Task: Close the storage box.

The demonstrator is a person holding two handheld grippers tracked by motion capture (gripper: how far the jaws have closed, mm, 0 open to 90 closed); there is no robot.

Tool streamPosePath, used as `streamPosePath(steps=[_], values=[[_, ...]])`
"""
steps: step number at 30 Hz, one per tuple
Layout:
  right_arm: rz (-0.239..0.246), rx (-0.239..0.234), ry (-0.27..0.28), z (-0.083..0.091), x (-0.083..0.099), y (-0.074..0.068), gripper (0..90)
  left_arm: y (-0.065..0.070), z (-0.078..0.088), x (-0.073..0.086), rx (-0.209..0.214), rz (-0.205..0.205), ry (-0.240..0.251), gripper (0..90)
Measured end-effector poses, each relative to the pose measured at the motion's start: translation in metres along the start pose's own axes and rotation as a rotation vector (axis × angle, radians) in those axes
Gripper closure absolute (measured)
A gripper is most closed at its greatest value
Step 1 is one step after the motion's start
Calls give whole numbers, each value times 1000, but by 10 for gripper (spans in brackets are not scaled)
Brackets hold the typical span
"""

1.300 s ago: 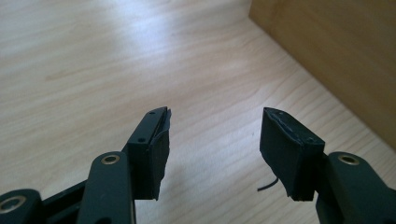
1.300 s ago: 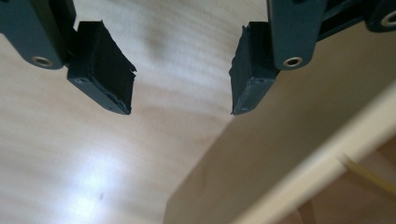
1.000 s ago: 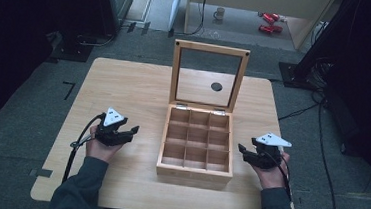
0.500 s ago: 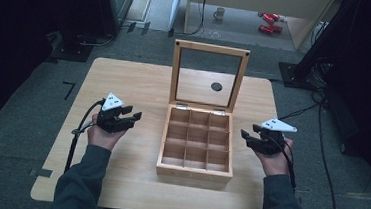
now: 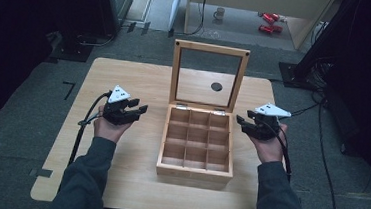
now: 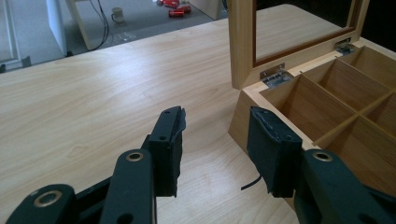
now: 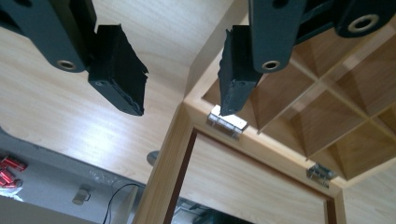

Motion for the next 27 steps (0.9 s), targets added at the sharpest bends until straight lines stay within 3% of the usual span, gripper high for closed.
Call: streamPosePath(steps=[10, 12, 20, 27], values=[[-14, -25, 2, -6, -17, 5, 515, -7, -1, -3, -42, 23, 25, 530], [-16, -31, 4, -7, -20, 5, 517, -9, -2, -5, -49, 12, 17, 531], [-32, -41, 23, -13, -31, 8, 553, -11, -11, -21, -37, -25, 23, 529], [-46, -44, 26, -24, -33, 8, 566, -13, -24, -39, -14, -24, 35, 516]])
Point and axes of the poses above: each handheld gripper's, and its own axes: z roughly backward along the jaws, x roughly out of its underside, y roughly to its right, the point moved 1 cm from there along -z, roughly forward along the jaws, and after that the axes turned 14 degrees about -z, right-handed, at the moved point
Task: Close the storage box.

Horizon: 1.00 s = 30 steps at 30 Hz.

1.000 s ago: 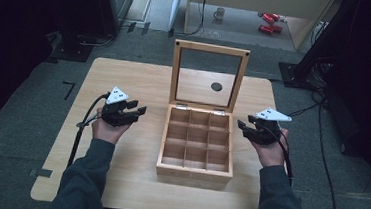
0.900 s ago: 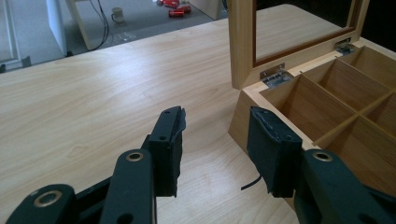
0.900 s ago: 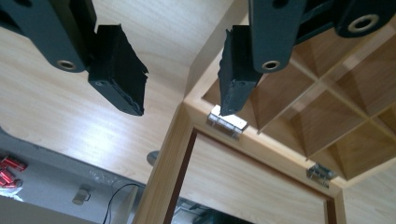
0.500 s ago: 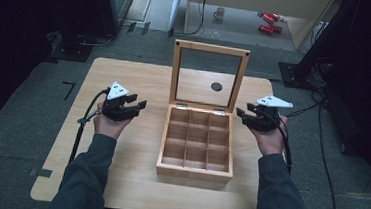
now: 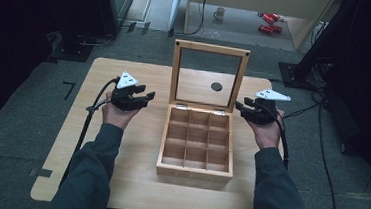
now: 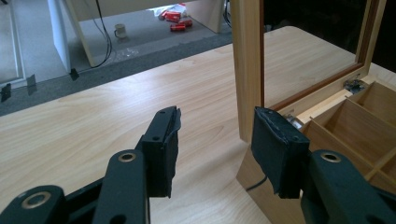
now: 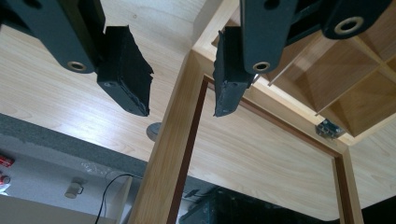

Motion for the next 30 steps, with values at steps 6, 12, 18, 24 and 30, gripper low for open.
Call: streamPosePath(steps=[6, 12, 18, 24, 30], values=[[-3, -1, 19, -2, -9, -1, 557, 0, -10, -15, 11, -30, 9, 503], [-29, -14, 31, -8, -14, -2, 551, -1, -25, -24, 24, -13, 2, 501], [-39, -11, 44, -15, -21, -8, 509, 2, -35, -32, 27, -10, 21, 497], [-54, 8, 28, -23, -23, -7, 459, 8, -46, -39, 20, -1, 16, 468], [-59, 12, 22, -29, -24, -6, 434, 9, -52, -39, 31, 1, 37, 448]])
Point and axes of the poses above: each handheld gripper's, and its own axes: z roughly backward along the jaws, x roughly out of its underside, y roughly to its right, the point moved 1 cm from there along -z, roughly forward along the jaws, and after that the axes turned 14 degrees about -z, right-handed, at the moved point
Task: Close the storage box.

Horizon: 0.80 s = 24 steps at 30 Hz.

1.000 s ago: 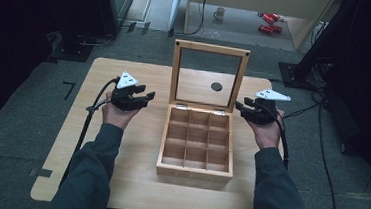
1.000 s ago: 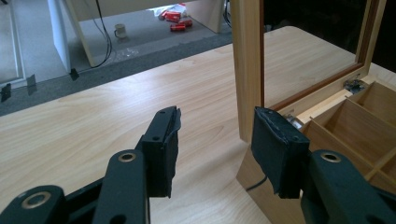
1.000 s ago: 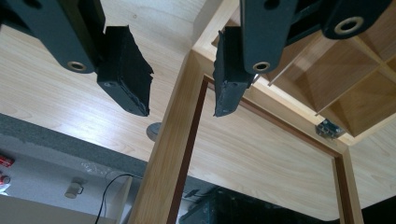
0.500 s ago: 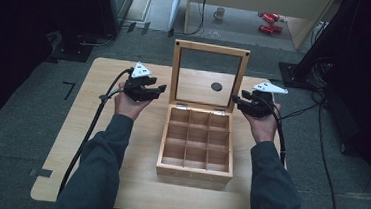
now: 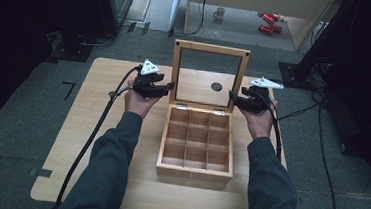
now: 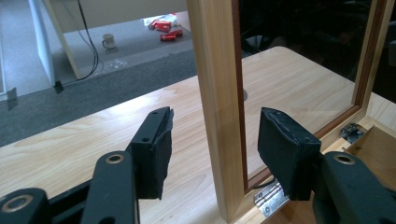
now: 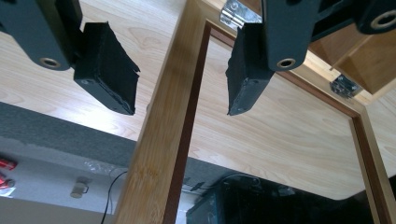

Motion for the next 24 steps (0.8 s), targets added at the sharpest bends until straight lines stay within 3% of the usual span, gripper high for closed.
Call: streamPosePath(steps=[5, 10, 12, 15, 19, 24], values=[[-2, 1, 1, -9, -3, -2, 439, -1, -9, 4, 15, 36, -2, 452], [-27, -9, -1, -12, -3, 2, 459, 3, -13, -2, 30, 3, -30, 462], [-32, -5, -11, -14, -2, 3, 474, 1, -16, -6, 29, 46, -11, 471], [-32, -8, -12, -15, -1, 2, 481, -3, -18, -5, 41, 72, -6, 484], [-34, -11, -5, -18, -1, -1, 483, -1, -22, -7, 55, 56, -26, 505], [-34, -10, -7, -16, -2, -1, 495, -1, -26, -10, 74, 73, -23, 519]])
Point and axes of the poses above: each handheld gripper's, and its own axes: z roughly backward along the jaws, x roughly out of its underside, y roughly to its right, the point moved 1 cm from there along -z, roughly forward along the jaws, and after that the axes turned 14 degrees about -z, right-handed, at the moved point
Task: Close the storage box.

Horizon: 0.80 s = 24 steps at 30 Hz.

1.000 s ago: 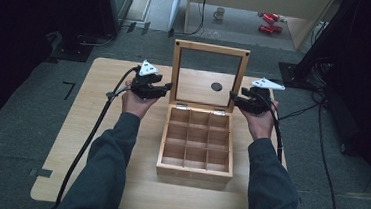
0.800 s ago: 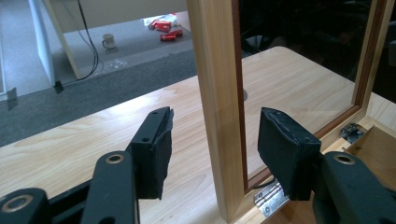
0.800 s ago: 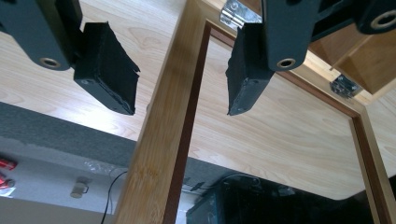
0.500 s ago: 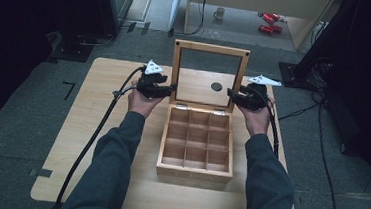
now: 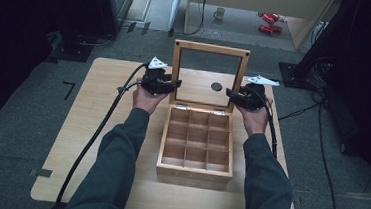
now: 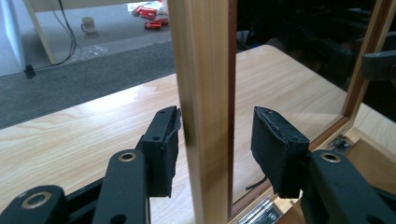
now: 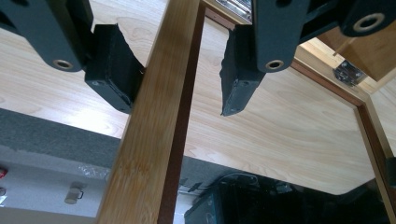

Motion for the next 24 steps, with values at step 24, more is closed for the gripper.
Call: streamPosePath(steps=[24], values=[[-5, -5, 25, 3, -4, -5, 482, 9, 1, -4, -25, 6, -34, 557]])
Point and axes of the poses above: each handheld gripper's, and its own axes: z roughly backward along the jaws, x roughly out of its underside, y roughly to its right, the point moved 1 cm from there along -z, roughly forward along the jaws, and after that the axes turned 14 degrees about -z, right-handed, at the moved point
